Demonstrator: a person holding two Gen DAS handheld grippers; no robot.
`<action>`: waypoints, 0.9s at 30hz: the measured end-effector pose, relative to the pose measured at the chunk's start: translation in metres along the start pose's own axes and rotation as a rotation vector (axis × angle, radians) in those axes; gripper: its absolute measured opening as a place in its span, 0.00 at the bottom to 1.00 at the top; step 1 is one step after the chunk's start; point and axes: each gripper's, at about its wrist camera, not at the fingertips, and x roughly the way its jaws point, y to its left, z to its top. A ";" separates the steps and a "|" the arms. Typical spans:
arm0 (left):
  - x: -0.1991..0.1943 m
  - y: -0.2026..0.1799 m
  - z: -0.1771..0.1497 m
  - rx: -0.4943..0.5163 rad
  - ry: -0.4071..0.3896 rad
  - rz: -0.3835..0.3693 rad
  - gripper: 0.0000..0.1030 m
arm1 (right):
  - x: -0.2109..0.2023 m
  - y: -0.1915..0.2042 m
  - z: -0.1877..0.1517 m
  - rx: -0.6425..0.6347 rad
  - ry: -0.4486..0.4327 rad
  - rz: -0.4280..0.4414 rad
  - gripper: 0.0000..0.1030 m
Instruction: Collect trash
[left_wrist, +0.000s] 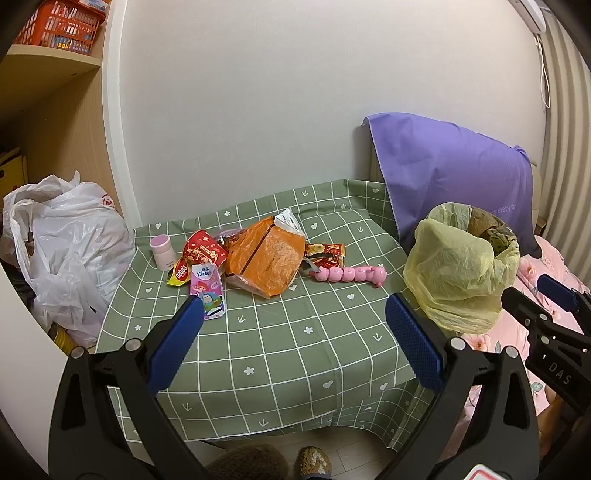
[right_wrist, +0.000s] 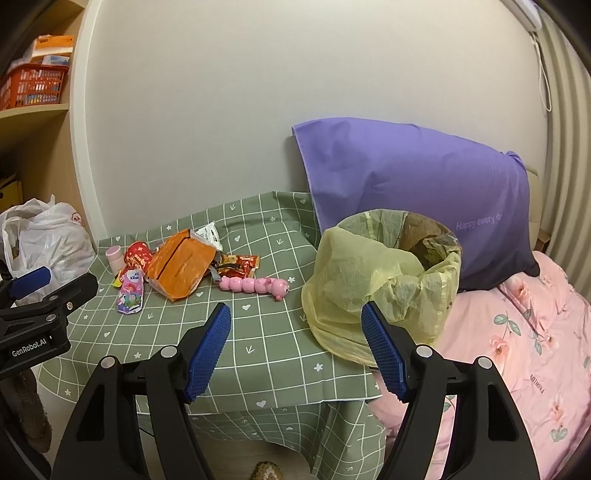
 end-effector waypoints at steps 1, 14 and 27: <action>0.000 0.000 0.000 0.000 -0.001 0.000 0.92 | 0.000 0.000 -0.001 0.000 0.002 0.000 0.67; -0.001 0.001 0.002 0.003 -0.005 0.001 0.92 | 0.000 0.000 0.001 0.001 0.004 0.001 0.67; -0.002 0.001 0.002 0.005 -0.006 -0.002 0.92 | -0.002 -0.002 0.002 0.011 -0.003 -0.007 0.67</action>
